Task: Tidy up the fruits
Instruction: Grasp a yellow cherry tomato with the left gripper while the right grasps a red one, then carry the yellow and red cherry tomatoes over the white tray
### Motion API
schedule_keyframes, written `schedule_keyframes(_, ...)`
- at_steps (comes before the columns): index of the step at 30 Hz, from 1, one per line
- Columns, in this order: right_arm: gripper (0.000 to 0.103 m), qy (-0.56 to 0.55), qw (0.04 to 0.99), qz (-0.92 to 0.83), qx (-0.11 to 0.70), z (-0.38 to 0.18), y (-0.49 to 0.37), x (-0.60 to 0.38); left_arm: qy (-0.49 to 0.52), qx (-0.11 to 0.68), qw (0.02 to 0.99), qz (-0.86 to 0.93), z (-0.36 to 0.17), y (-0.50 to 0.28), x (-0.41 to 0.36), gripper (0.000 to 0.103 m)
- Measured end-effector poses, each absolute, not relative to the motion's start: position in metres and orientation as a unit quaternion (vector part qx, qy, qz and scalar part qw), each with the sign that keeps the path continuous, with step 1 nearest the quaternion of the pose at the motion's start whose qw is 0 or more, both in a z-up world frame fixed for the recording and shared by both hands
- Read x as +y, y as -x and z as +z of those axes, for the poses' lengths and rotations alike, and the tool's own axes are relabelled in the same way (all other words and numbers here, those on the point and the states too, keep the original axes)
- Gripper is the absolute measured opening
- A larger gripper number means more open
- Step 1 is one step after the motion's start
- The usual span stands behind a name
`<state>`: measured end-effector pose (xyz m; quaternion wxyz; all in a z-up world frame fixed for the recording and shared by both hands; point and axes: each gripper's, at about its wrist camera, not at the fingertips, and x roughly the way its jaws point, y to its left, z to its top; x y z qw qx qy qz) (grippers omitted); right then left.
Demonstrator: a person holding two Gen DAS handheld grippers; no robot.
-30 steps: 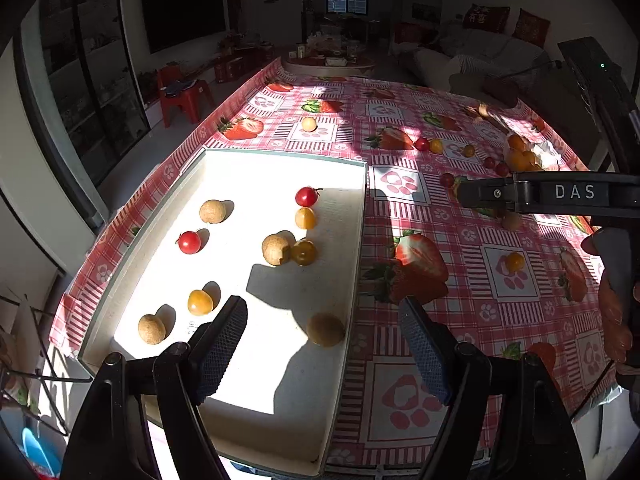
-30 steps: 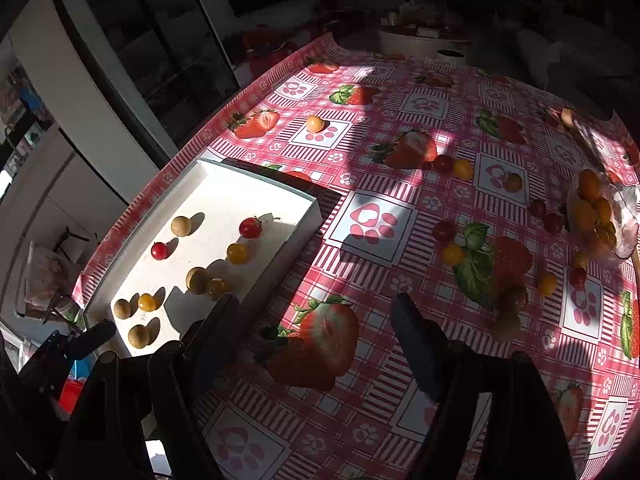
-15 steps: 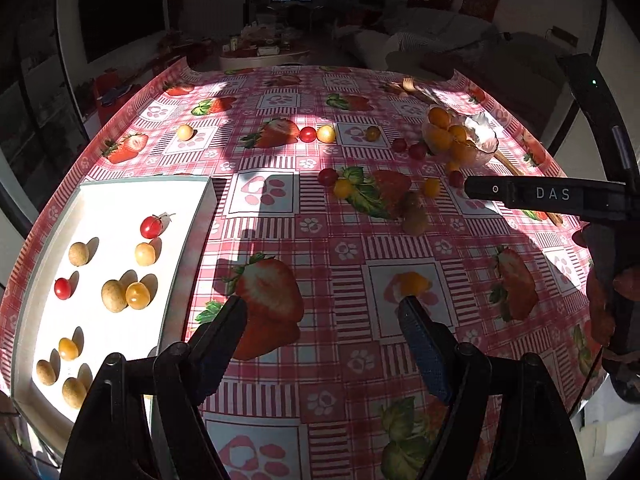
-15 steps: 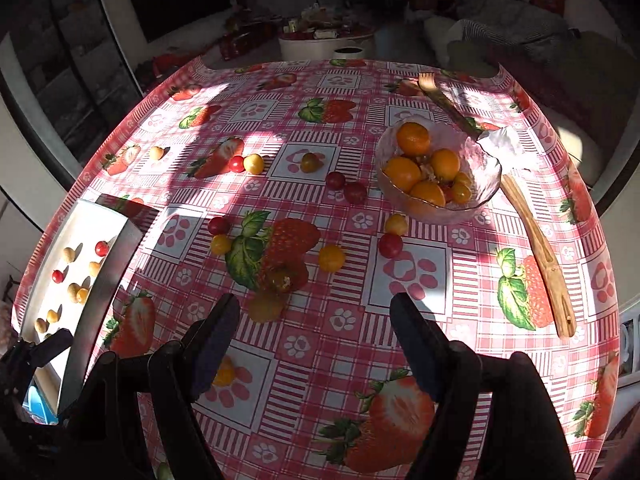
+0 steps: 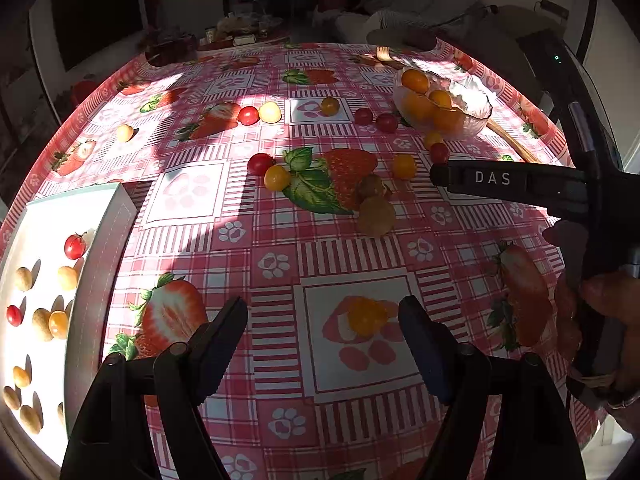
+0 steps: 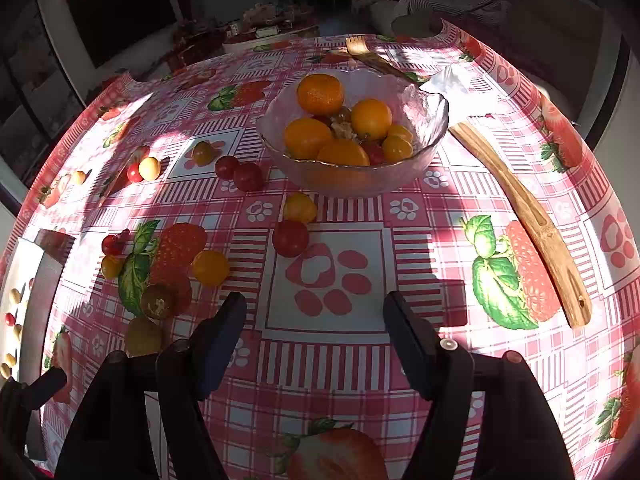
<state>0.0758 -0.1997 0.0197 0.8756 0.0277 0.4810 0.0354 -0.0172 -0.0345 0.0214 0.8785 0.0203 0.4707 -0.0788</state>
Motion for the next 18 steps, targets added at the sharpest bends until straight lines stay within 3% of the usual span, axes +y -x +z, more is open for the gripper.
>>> schedule_keyframes(3,0.068,-0.017,0.881,0.032,0.472,0.018,-0.084,-0.192,-0.022,0.473,0.877,-0.081,0.018,0.014,-0.04,0.076)
schedule_keyframes(5,0.066,-0.014,0.884,0.027,0.467,0.018,-0.09,-0.189,-0.024,0.48,0.873,-0.084,0.015,0.012,-0.043,0.061)
schedule_keyframes(8,0.059,-0.012,0.887,0.019,0.462,0.018,-0.097,-0.187,-0.037,0.478,0.873,-0.083,0.014,0.013,-0.049,0.054)
schedule_keyframes(12,0.036,-0.013,0.888,0.017,0.458,0.019,-0.103,-0.188,-0.034,0.475,0.875,-0.085,0.015,0.013,-0.05,0.025)
schedule_keyframes(14,0.024,-0.019,0.888,0.021,0.458,0.019,-0.104,-0.19,-0.026,0.476,0.875,-0.09,0.016,0.013,-0.048,0.022)
schedule_keyframes(18,0.023,-0.03,0.887,0.031,0.459,0.02,-0.097,-0.195,-0.002,0.48,0.872,-0.099,0.018,0.016,-0.041,0.022)
